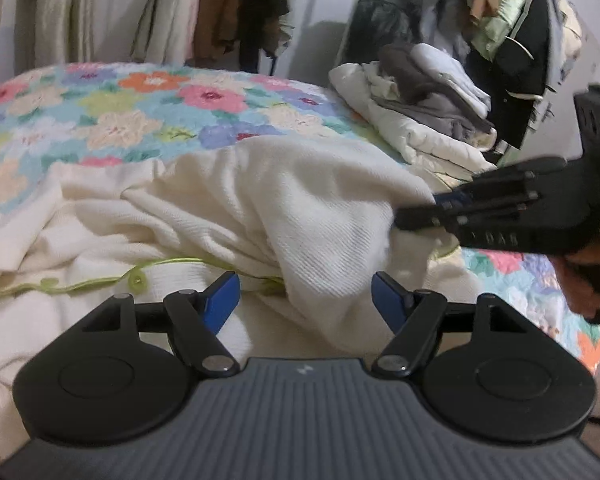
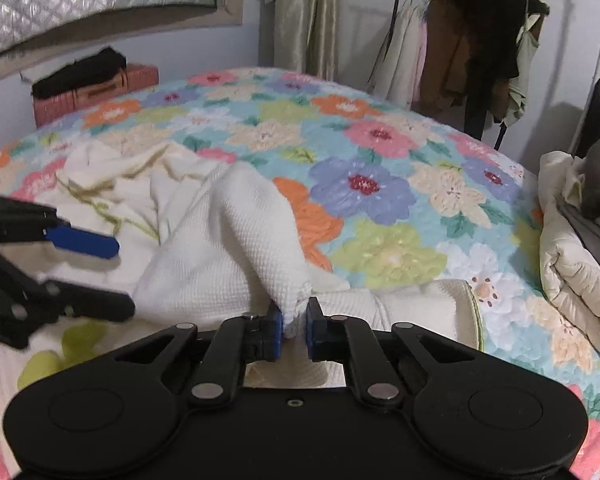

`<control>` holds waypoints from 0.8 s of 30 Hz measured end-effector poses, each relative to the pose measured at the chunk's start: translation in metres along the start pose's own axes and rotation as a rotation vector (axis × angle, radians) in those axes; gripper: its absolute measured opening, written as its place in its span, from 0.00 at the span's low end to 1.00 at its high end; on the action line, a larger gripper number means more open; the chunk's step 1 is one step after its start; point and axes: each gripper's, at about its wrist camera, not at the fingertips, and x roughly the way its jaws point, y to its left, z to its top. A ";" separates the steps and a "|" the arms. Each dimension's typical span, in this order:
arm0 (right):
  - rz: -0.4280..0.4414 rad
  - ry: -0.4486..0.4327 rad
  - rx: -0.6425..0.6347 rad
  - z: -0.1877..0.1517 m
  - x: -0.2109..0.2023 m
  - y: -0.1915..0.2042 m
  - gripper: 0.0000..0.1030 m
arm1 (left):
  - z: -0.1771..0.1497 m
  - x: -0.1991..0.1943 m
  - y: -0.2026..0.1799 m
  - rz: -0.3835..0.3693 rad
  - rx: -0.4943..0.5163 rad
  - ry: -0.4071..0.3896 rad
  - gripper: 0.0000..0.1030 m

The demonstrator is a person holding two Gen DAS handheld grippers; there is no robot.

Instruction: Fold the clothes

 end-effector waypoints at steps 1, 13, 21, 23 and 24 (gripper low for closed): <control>0.002 -0.021 -0.003 0.001 -0.003 0.000 0.11 | -0.001 -0.001 -0.004 -0.008 0.017 -0.007 0.69; 0.561 -0.088 0.300 0.008 0.004 -0.025 0.11 | -0.007 -0.005 -0.035 -0.037 0.098 -0.079 0.72; 0.689 -0.119 0.248 0.011 -0.002 -0.011 0.13 | -0.004 0.004 -0.014 0.008 0.023 -0.036 0.20; 0.652 -0.124 0.263 0.010 0.000 -0.015 0.19 | -0.002 0.002 -0.007 0.041 0.003 -0.048 0.16; 0.634 -0.126 0.272 0.009 0.001 -0.018 0.20 | -0.001 0.001 -0.004 0.057 -0.007 -0.060 0.14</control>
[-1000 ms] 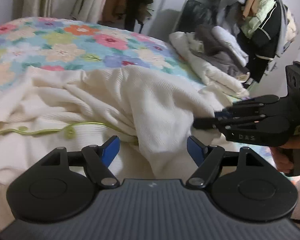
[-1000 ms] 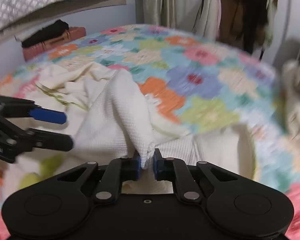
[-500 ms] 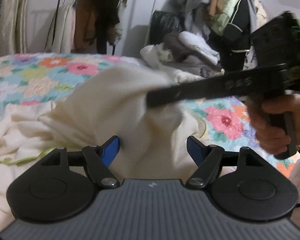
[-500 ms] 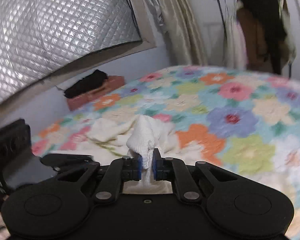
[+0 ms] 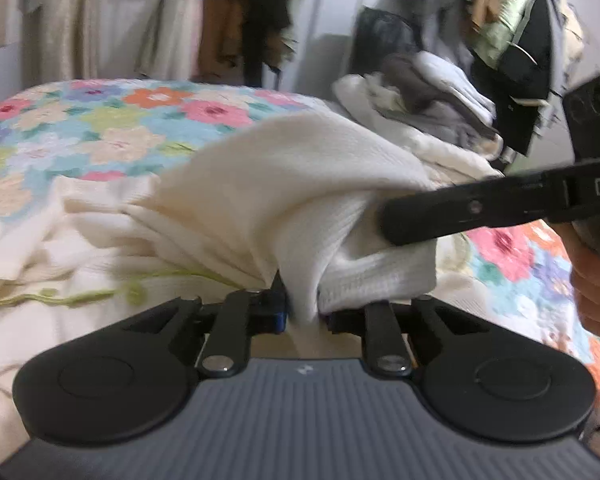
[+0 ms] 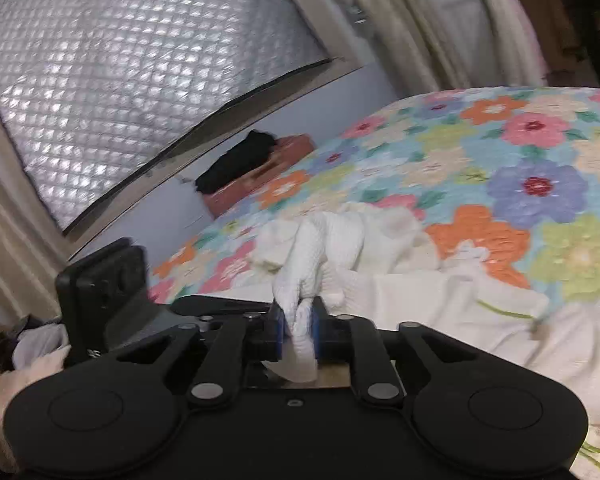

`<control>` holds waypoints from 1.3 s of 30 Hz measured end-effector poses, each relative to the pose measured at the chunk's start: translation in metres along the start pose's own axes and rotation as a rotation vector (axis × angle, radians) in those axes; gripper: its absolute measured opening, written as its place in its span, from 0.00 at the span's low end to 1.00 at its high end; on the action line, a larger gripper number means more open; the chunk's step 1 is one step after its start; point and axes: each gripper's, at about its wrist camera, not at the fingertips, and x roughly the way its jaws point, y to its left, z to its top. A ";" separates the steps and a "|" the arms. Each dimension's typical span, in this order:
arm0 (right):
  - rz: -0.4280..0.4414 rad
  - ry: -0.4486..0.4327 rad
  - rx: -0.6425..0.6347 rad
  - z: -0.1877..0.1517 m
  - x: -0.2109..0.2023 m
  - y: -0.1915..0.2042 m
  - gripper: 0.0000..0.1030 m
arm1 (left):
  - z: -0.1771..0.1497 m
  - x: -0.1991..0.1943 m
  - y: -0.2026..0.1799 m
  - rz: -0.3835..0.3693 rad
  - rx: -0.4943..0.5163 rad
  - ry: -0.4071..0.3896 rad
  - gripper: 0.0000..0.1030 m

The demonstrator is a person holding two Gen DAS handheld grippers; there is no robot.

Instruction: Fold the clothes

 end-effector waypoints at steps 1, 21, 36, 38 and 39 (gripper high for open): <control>-0.019 -0.012 0.017 0.001 -0.002 -0.004 0.24 | 0.002 -0.002 0.005 0.011 -0.015 -0.009 0.14; -0.336 0.035 0.189 -0.020 0.042 -0.067 0.55 | -0.003 0.005 0.065 -0.172 -0.431 0.116 0.16; 0.026 -0.115 0.121 0.003 -0.012 0.003 0.06 | 0.010 -0.033 -0.013 -0.033 0.110 0.048 0.61; 0.093 -0.077 0.166 0.002 -0.007 0.001 0.06 | 0.009 -0.033 -0.015 -0.021 0.117 0.047 0.66; 0.133 -0.051 0.193 0.002 -0.003 -0.002 0.06 | 0.009 -0.032 -0.016 -0.019 0.113 0.048 0.68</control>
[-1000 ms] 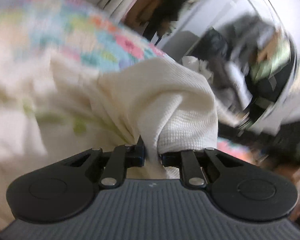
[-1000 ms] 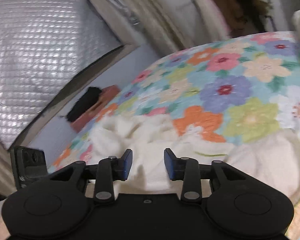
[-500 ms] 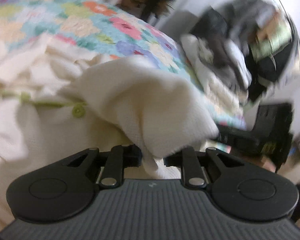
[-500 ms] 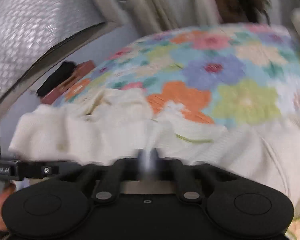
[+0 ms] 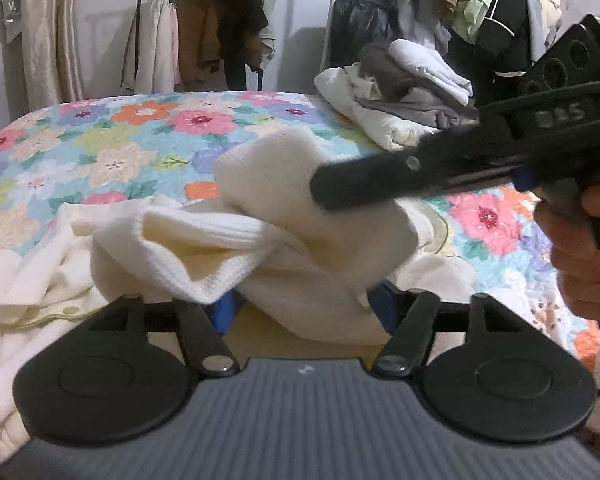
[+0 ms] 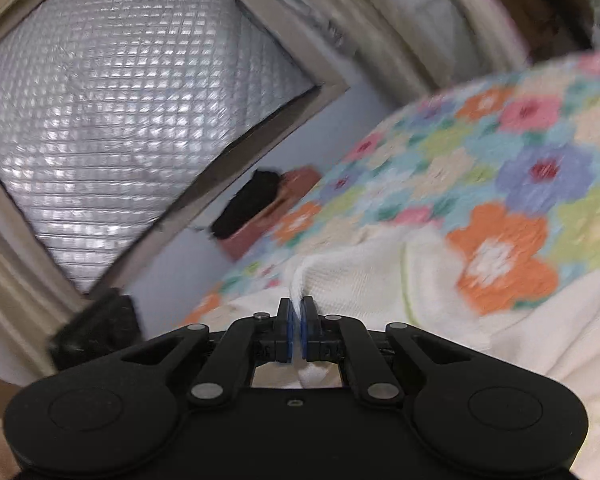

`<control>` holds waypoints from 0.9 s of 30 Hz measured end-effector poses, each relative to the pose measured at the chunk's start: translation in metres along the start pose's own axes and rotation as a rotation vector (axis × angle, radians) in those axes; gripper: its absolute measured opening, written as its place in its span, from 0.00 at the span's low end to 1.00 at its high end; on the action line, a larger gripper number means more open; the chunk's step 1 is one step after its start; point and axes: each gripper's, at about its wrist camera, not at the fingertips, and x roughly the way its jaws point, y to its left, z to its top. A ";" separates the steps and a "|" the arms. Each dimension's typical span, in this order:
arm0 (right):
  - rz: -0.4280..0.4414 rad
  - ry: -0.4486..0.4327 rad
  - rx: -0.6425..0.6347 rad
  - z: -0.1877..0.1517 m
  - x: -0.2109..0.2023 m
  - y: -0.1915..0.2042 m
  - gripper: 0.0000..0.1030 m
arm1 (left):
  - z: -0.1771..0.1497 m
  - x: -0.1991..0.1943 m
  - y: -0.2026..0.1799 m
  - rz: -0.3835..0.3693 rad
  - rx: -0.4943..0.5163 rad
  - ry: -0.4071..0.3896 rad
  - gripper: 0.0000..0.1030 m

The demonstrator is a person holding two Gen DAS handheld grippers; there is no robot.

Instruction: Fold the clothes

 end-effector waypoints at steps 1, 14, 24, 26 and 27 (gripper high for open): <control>0.034 0.028 0.030 0.000 0.004 -0.003 0.06 | -0.001 0.002 0.004 -0.010 -0.030 0.002 0.68; -0.331 0.025 -0.049 -0.004 -0.003 -0.006 0.61 | -0.005 0.037 0.069 -0.087 -0.399 0.027 0.22; -0.767 0.120 -0.339 -0.008 -0.029 -0.035 0.80 | 0.116 0.101 0.075 -0.037 -0.191 0.078 0.19; -0.791 0.147 -0.320 -0.004 -0.028 -0.051 0.80 | 0.137 0.109 0.070 -0.016 -0.147 0.070 0.18; -0.803 0.160 -0.311 -0.003 -0.028 -0.059 0.81 | 0.147 0.112 0.067 -0.004 -0.122 0.065 0.18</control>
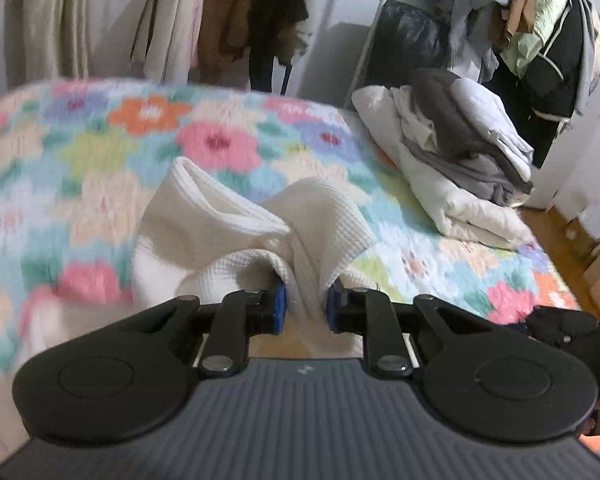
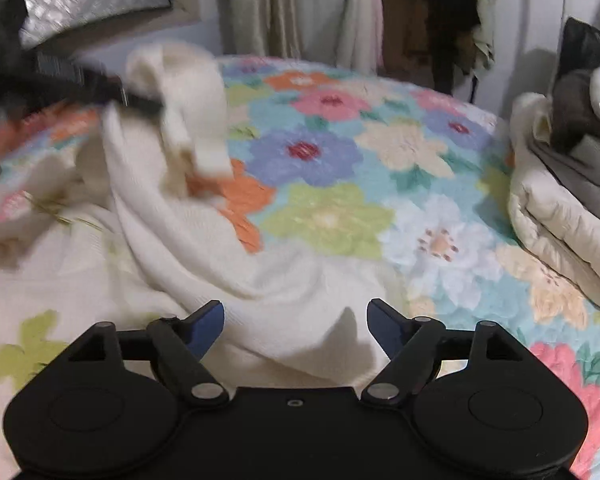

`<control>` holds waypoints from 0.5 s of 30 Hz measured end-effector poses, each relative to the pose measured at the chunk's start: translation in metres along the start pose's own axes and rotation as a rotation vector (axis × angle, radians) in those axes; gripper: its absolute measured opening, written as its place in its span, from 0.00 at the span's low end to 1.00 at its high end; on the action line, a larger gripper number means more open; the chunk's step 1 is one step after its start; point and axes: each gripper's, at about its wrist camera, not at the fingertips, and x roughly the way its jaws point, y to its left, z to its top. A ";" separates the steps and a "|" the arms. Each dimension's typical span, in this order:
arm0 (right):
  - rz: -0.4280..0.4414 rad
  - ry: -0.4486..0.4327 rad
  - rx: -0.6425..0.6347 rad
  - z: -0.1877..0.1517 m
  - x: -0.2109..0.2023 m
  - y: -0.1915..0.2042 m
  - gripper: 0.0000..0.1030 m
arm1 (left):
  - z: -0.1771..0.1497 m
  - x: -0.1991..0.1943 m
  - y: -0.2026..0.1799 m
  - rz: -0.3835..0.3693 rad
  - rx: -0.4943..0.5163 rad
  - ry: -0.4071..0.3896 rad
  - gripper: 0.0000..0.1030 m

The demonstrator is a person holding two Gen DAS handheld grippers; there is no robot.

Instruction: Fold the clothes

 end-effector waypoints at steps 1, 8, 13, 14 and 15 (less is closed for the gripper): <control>-0.012 0.016 0.006 0.001 0.007 -0.005 0.83 | 0.008 0.004 -0.003 0.011 0.025 -0.001 0.17; 0.027 0.090 0.228 -0.007 0.066 -0.041 0.86 | 0.049 0.044 -0.004 0.087 0.058 0.025 0.12; 0.075 -0.067 0.187 0.006 0.071 -0.039 0.10 | 0.095 0.078 -0.006 0.192 0.067 -0.048 0.10; 0.030 -0.116 0.174 0.012 0.067 -0.039 0.10 | 0.104 0.084 -0.013 0.204 0.101 -0.078 0.10; -0.014 -0.164 0.162 0.019 0.063 -0.040 0.10 | 0.114 0.089 -0.020 0.216 0.134 -0.108 0.10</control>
